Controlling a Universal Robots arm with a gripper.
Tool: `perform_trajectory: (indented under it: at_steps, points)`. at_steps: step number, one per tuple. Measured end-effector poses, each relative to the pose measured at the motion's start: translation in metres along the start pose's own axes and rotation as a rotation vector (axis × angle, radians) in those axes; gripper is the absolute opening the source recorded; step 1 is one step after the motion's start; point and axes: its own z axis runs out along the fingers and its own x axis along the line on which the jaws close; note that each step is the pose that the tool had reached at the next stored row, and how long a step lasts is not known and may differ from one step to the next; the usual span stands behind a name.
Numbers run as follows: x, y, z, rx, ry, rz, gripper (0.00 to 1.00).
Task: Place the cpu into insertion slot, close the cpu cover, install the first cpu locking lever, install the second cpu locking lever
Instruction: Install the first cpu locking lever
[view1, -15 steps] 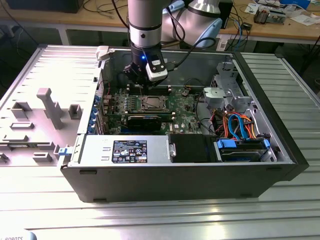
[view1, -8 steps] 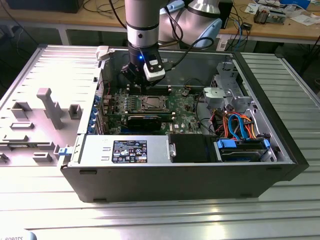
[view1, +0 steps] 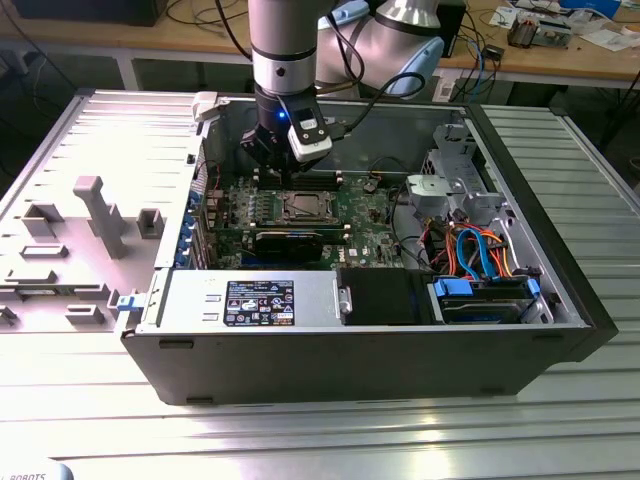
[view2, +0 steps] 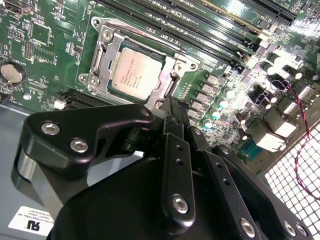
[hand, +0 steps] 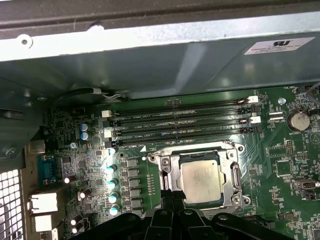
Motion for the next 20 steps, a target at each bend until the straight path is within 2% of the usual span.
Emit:
perform_trajectory:
  at_steps: [8,9,14,17,20]
  points:
    - [0.0000,0.0000,0.0000,0.0000,0.0000,-0.001,0.11]
    - [0.0000,0.0000,0.0000,-0.0001,0.0003,-0.007,0.11]
    - [0.0000,0.0001,0.0001,-0.0018,0.0042,-0.094,0.11]
    - [0.0000,0.0002,-0.0007,-0.0017,0.0047,-0.100,0.11]
    - [-0.0001,0.0004,-0.0045,-0.0019,0.0047,-0.101,0.11]
